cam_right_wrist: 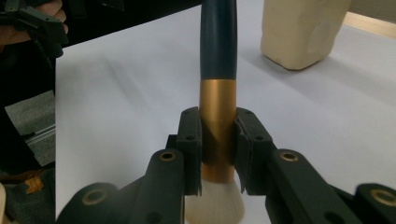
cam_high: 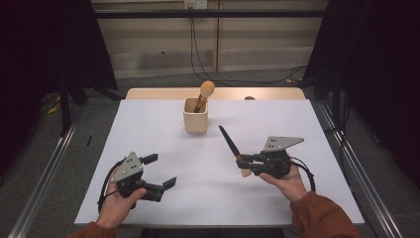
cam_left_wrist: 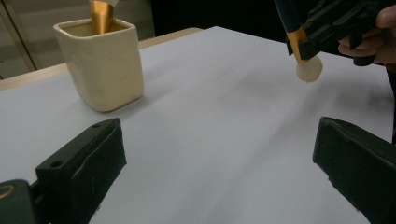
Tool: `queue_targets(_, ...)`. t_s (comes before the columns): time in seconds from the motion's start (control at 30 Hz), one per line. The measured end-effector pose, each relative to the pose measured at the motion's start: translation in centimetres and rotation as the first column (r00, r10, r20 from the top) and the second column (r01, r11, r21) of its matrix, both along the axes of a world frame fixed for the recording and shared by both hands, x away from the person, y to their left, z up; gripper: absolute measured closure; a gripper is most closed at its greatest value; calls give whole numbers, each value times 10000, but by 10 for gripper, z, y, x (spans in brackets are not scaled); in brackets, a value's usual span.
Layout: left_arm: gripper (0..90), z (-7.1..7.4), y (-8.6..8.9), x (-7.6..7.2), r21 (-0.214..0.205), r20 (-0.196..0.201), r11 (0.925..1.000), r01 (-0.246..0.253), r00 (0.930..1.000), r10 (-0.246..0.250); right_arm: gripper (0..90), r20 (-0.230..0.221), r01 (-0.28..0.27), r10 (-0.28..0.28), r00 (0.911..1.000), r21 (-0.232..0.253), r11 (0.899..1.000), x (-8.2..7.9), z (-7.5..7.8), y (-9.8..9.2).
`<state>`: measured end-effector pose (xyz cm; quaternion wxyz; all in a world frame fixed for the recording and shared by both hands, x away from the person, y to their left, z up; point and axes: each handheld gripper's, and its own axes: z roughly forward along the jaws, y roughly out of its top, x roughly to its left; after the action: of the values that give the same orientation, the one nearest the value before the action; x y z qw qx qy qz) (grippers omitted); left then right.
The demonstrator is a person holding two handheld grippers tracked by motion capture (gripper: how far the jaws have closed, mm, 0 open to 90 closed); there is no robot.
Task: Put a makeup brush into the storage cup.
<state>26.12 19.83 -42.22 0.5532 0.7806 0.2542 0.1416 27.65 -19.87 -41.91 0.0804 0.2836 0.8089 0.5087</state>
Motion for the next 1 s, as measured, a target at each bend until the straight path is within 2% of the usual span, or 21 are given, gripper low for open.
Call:
queue_targets(0.4, 21, 8, -25, 9, 72, -61, 9959, 899, 9959, -898, 746, -210, -1094, 1085, 9939, -479, 9928, 0, 3, 23)
queue_targets(0.6, 21, 13, -34, 14, 277, -89, 9943, 1033, 9946, -1031, 747, -435, -1446, 1416, 9890, -767, 9865, 4, 5, 32)
queue_targets(0.87, 25, 19, -45, 17, 556, -157, 9863, 1552, 9879, -1546, 747, -669, -2193, 2121, 9750, -1295, 9670, 6, 11, 43)
queue_targets(1.0, 27, 23, -50, 19, 763, -279, 9798, 1847, 9827, -1831, 746, -821, -2643, 2536, 9638, -1714, 9491, 8, 14, 47)
